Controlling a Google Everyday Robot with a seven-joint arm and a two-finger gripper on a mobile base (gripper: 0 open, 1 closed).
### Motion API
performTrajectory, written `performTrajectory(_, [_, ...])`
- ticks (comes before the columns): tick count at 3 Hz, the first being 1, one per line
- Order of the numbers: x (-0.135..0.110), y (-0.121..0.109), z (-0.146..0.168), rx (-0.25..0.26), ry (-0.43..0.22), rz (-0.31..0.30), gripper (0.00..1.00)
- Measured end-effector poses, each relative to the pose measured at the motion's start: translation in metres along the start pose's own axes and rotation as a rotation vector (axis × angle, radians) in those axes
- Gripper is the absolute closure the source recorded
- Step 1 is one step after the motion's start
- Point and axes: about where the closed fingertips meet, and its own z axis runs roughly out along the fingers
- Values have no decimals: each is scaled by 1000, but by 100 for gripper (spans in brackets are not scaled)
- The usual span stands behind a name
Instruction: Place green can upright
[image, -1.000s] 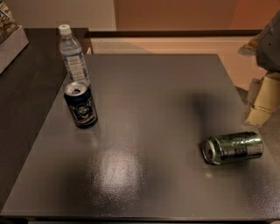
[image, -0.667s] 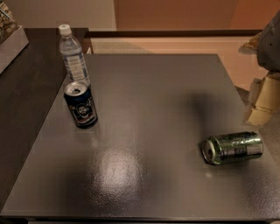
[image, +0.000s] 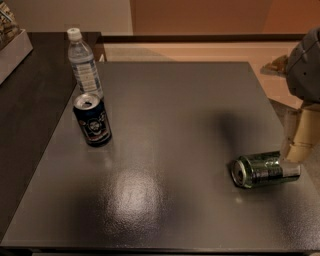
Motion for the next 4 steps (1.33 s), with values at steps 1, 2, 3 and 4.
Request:
performTrajectory(1, [0,20,21,-42,22,-81,0])
performTrajectory(2, [-2,38,45,-92,70,-147,0])
performTrajectory(3, [1,49,66,-147,119,-164,0])
performTrajectory(4, [9,57,82,-195,166,-151,0])
